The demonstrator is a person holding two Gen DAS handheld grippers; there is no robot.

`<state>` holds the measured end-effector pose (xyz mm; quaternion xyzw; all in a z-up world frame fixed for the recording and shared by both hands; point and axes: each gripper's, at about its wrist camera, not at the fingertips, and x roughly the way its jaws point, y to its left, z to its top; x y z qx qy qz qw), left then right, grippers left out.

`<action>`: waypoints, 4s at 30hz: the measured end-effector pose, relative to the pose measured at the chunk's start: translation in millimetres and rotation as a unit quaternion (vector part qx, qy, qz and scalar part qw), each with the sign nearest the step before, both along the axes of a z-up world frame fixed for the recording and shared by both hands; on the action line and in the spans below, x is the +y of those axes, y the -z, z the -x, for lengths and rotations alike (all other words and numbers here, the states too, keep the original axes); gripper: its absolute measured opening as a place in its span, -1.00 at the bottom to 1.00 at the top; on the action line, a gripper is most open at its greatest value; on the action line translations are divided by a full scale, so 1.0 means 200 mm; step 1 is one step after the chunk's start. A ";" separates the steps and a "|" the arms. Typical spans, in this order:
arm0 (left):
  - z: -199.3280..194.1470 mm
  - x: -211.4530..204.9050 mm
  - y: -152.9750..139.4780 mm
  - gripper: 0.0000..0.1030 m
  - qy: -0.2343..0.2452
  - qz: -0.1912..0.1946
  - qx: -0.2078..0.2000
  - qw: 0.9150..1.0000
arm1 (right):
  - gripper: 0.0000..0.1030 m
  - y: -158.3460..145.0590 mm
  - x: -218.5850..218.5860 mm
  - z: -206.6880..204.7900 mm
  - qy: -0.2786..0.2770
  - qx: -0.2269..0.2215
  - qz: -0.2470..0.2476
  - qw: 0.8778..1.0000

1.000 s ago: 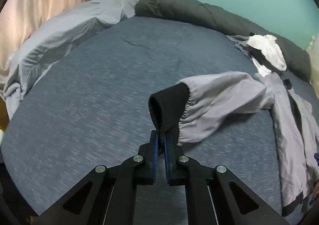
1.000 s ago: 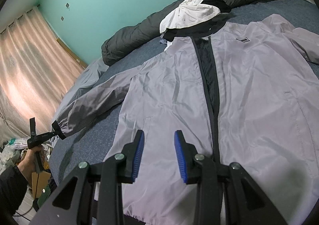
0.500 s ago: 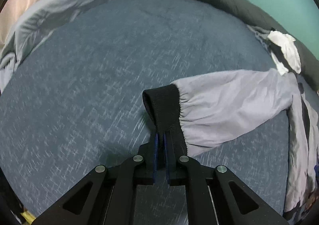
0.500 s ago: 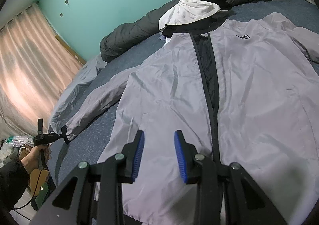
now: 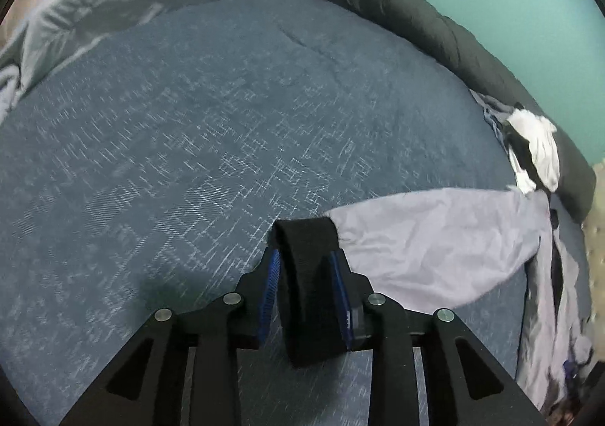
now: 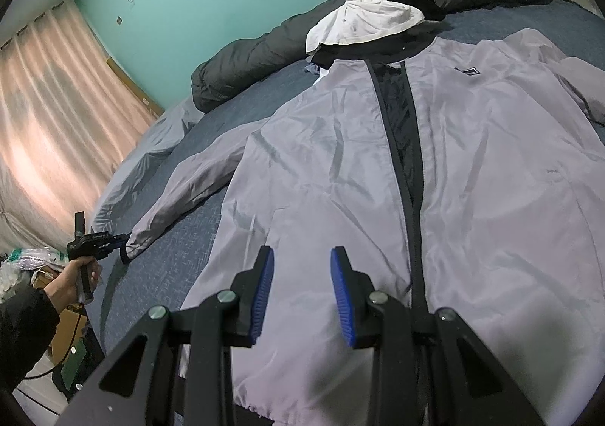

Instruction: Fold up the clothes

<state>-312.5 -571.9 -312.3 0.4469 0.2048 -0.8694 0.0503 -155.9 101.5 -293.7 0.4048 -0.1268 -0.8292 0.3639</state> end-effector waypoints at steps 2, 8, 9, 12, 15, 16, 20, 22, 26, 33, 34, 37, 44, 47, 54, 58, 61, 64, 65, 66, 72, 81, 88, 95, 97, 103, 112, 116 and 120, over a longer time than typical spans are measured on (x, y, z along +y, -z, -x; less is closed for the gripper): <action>0.02 0.02 0.01 -0.44 0.005 -0.009 0.009 1.000 | -0.40 0.01 0.00 0.01 0.003 -0.003 -0.001 1.000; 0.08 0.04 -0.01 -0.94 0.016 0.014 0.000 1.000 | -0.40 0.05 0.00 0.03 0.008 -0.016 -0.004 1.000; 0.07 0.03 -0.02 -0.94 0.014 0.021 0.002 1.000 | -0.40 0.05 0.00 0.03 0.007 -0.016 -0.005 1.000; 0.03 0.00 -0.08 -0.94 0.003 0.031 0.016 0.999 | -0.40 0.05 0.00 0.02 0.005 -0.013 -0.005 1.000; 0.01 -0.03 -0.10 -0.94 -0.012 0.025 0.016 0.999 | -0.40 0.04 0.00 0.02 0.004 -0.010 -0.003 1.000; 0.01 -0.03 -0.09 -0.94 -0.016 0.021 0.015 1.000 | -0.40 0.04 0.00 0.02 0.003 -0.010 -0.003 1.000; 0.04 -0.04 0.01 -0.94 -0.020 0.012 -0.024 0.999 | -0.40 0.05 0.01 0.03 0.002 -0.011 -0.005 1.000; 0.07 -0.02 0.07 -0.94 -0.019 0.011 -0.047 0.999 | -0.40 0.05 0.01 0.02 0.001 -0.011 -0.007 1.000; 0.06 -0.01 0.08 -0.93 -0.020 0.010 -0.034 0.999 | -0.40 0.04 0.00 0.04 -0.003 -0.008 -0.012 1.000; 0.06 0.04 0.03 -0.93 0.006 0.044 -0.024 0.999 | 0.12 -0.03 -0.20 0.29 -0.041 -0.008 -0.049 0.998; 0.07 0.04 0.03 -0.93 0.008 0.046 -0.023 0.999 | 0.13 -0.05 -0.25 0.36 -0.050 -0.010 -0.056 0.997; 0.07 0.04 0.03 -0.93 0.012 0.047 -0.020 0.999 | 0.13 -0.15 -0.44 0.65 -0.062 -0.022 -0.073 0.995; 0.06 0.03 0.04 -0.93 0.028 0.052 -0.012 0.998 | 0.13 -0.26 -0.88 1.23 -0.053 -0.056 -0.106 0.991; 0.07 0.03 0.04 -0.93 0.036 0.055 -0.012 0.998 | 0.13 -0.26 -1.00 1.40 -0.040 -0.058 -0.128 0.989; 0.09 0.03 0.06 -0.93 0.052 0.062 -0.011 0.997 | 0.13 -0.19 -0.94 1.67 0.021 -0.022 -0.195 0.980; 0.09 0.03 0.06 -0.93 0.061 0.069 -0.011 0.996 | 0.12 -0.08 -0.91 1.73 0.022 -0.050 -0.177 0.983; 0.08 0.03 0.06 -0.92 0.062 0.070 -0.011 0.996 | -0.67 -0.03 -0.90 1.73 0.022 -0.059 -0.166 0.984; 0.08 0.03 0.06 -0.92 0.062 0.073 -0.011 0.995 | -1.00 -0.05 -0.87 1.71 0.033 -0.039 -0.172 0.984; 0.08 0.03 0.06 -0.92 0.062 0.073 -0.011 0.995 | -1.00 -0.06 -0.86 1.70 0.038 -0.030 -0.174 0.984; 0.07 0.03 0.06 -0.92 0.062 0.073 -0.010 0.995 | -1.00 -0.07 -0.83 1.70 0.045 -0.022 -0.176 0.983; 0.07 0.02 0.07 -0.92 0.059 0.067 -0.010 0.996 | -0.58 -0.02 -0.72 1.75 0.031 -0.080 -0.140 0.986; 0.08 0.02 0.07 -0.92 0.061 0.070 -0.013 0.996 | -0.93 -0.01 -0.76 1.70 0.004 -0.048 -0.143 0.989; 0.07 0.02 0.06 -0.91 0.063 0.070 -0.011 0.996 | -0.97 -0.04 -0.61 1.68 0.032 -0.011 -0.161 0.986; 0.08 0.07 0.06 -0.91 0.081 0.068 -0.013 0.994 | -0.97 0.03 -0.52 1.72 0.067 -0.033 -0.183 0.980; 0.08 0.06 0.06 -0.91 0.078 0.065 -0.013 0.995 | -0.97 0.05 -0.58 1.75 0.069 -0.033 -0.188 0.979; 0.06 0.03 0.03 -0.91 0.071 0.056 -0.009 0.996 | -0.95 0.02 -0.64 1.74 0.049 -0.020 -0.204 0.978; 0.05 0.05 0.02 -0.91 0.080 0.066 -0.006 0.995 | -0.18 -0.26 -0.94 1.62 -0.003 0.067 -0.187 0.980; 0.04 0.06 0.01 -0.91 0.084 0.067 -0.005 0.994 | -0.05 -0.21 -1.22 1.60 -0.079 0.068 -0.214 0.971; 0.04 0.05 0.02 -0.90 0.088 0.064 -0.006 0.994 | -0.05 -0.11 -1.34 1.66 -0.047 0.019 -0.243 0.969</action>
